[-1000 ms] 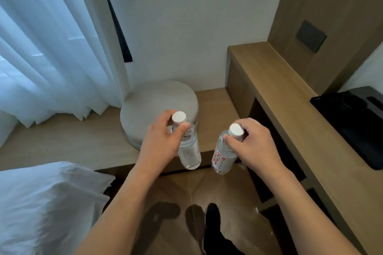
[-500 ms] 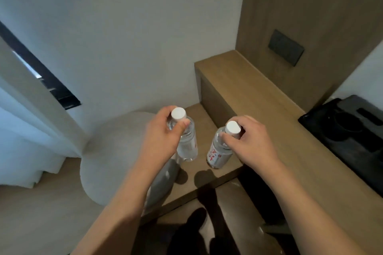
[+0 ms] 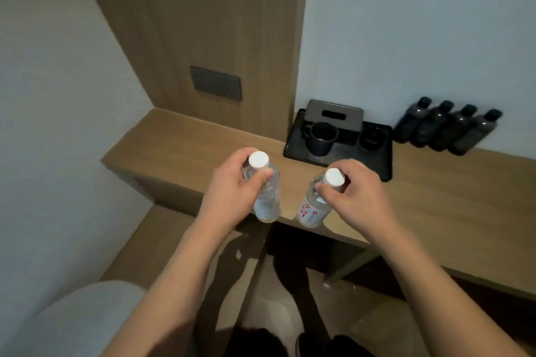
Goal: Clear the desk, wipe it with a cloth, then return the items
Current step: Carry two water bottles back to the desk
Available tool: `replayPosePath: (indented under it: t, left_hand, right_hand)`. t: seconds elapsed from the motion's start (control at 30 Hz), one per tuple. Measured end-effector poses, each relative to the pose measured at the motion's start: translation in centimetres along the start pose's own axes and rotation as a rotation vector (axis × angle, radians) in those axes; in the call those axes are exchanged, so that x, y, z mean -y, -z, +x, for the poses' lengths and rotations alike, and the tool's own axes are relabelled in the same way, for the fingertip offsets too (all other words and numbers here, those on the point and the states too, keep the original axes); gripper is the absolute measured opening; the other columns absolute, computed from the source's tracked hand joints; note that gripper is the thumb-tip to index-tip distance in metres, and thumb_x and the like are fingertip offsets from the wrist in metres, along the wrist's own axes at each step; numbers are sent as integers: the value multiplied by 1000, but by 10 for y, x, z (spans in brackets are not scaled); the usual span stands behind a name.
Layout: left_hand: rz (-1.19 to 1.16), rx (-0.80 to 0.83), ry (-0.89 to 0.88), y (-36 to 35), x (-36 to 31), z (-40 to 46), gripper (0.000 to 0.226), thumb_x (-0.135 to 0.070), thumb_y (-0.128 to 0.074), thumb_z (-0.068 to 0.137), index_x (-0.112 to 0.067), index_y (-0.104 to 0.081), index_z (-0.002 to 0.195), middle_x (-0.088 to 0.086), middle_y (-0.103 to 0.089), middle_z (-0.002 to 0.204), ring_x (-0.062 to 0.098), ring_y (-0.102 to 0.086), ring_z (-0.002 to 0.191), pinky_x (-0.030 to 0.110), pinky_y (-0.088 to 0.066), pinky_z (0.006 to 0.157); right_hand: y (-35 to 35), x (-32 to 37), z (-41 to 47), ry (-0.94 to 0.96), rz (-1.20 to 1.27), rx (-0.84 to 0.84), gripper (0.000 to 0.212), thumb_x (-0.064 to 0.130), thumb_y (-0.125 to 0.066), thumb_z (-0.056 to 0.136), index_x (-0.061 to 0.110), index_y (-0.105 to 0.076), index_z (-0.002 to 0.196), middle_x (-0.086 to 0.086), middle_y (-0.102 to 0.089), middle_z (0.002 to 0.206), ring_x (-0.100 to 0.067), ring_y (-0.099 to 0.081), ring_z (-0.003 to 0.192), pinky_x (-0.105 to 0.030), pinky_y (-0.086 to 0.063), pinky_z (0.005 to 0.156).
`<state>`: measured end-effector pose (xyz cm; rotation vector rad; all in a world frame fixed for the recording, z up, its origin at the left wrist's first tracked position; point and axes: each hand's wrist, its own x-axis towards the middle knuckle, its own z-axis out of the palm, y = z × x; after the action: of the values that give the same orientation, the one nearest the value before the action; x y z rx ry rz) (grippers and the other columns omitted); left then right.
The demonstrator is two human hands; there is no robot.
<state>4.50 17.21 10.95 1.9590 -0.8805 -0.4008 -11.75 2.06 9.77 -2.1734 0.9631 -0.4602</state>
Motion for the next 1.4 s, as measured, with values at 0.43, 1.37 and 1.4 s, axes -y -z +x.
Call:
replayPosePath:
  t: [0.43,1.37,1.4]
  left_hand:
    - [12,453,-254,-189,-75,105,23,-31,-68,94,-31,-60,115,-19,-65,105,-4,-60,99,26,-53,84]
    - [292,593,-335,-438,-135,296,22,-30,-59,99,-17,-55,116,2,-60,97,21,-57,86,43,-51,77]
    - [295,573,-333,-442,-134,301,21,-30,-59,99,-17,-55,115,2,-60,98,21,-57,86,41,-50,76]
  right_hand:
    - [124,-156,36,-297,-74,-318,18,26,-74,84,16,-64,94,2,-56,91,-14,-55,83,-36,-51,72]
    - [228,-342,254,-275,-108,-127,25,26,-70,85,17,-59,106,2,-49,99,-18,-53,89,-35,-43,77]
    - [228,-345,259,-272,-100,-130,25,26,-70,86,17,-58,105,3,-49,98,-18,-53,88,-34,-43,77]
